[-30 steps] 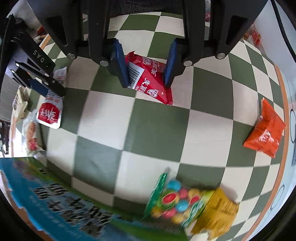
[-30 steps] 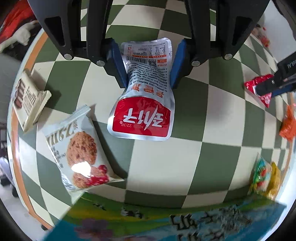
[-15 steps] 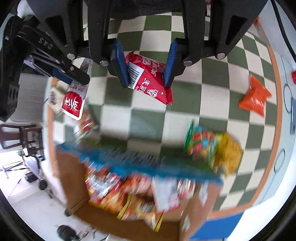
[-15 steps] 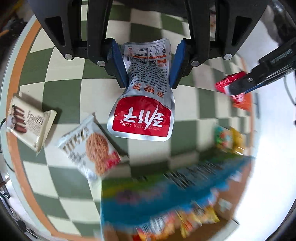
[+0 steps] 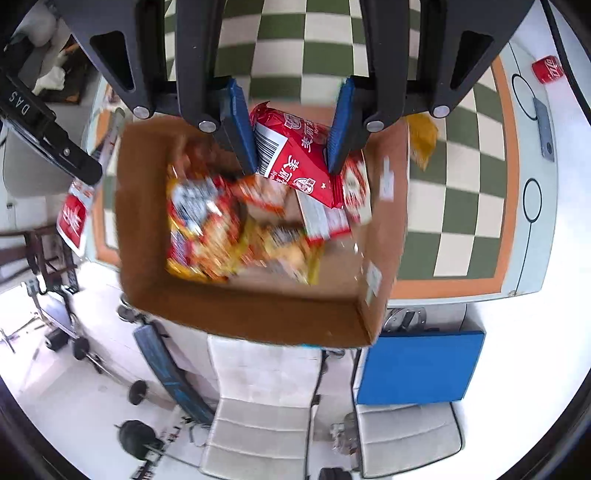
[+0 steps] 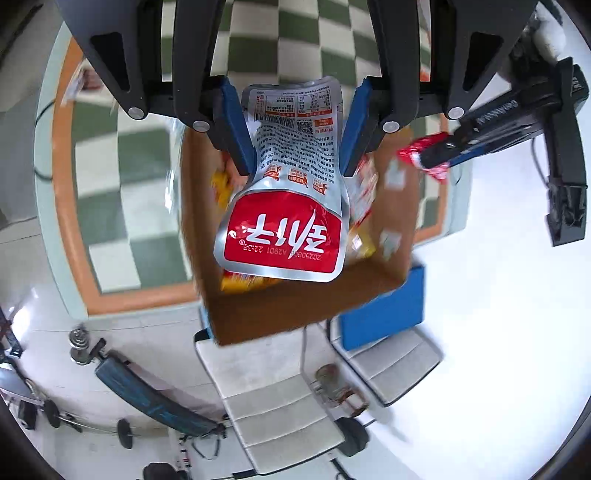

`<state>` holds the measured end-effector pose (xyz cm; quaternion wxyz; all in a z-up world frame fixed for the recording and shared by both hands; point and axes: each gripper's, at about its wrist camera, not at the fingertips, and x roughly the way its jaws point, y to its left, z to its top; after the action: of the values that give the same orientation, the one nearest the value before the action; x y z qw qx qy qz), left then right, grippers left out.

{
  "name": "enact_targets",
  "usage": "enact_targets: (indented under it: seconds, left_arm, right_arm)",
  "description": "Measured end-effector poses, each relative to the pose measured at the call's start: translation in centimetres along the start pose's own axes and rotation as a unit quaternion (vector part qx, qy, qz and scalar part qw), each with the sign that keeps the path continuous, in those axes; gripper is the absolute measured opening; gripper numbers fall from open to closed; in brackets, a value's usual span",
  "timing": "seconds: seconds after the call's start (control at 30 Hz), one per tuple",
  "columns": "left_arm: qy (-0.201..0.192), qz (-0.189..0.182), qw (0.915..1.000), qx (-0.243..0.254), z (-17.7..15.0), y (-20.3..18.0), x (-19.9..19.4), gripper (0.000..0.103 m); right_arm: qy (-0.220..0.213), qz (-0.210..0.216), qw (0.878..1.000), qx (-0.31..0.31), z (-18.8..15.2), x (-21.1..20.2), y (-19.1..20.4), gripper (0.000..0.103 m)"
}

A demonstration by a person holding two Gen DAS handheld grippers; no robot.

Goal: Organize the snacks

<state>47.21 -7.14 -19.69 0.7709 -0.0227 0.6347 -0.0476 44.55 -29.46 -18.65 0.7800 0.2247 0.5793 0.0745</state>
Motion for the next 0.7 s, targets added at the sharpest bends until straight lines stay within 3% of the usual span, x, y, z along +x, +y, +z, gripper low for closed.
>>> enact_targets:
  seconds: [0.2,0.43,0.53,0.57,0.63,0.67,0.7]
  left_arm:
    - [0.044,0.02,0.9988,-0.008,5.6,2.1,5.2,0.038]
    - [0.084,0.053,0.9951,-0.003,7.7,2.7,8.9,0.039]
    - [0.096,0.048,0.9941,-0.011,8.2,3.2,9.8,0.039]
    - [0.096,0.045,0.9943,-0.015,8.3,3.5,9.9,0.042]
    - [0.087,0.046,0.995,-0.014,8.5,3.6,9.7,0.059]
    - [0.083,0.045,0.9954,-0.017,8.5,3.7,9.5,0.078]
    - [0.077,0.039,0.9961,-0.02,8.6,3.8,9.2,0.082]
  right_arm:
    - [0.03,-0.053,0.998,0.021,5.0,5.0,-1.7,0.054]
    - [0.046,-0.09,0.994,0.03,6.5,9.4,-3.4,0.061]
    - [0.048,-0.095,0.994,0.033,6.9,9.6,-3.5,0.063]
    - [0.049,-0.096,0.994,0.034,7.1,9.6,-3.6,0.064]
    - [0.052,-0.098,0.993,0.031,7.2,9.9,-3.4,0.064]
    - [0.052,-0.1,0.993,0.031,7.3,9.9,-3.4,0.064]
    - [0.053,-0.099,0.993,0.027,7.3,10.0,-3.3,0.064]
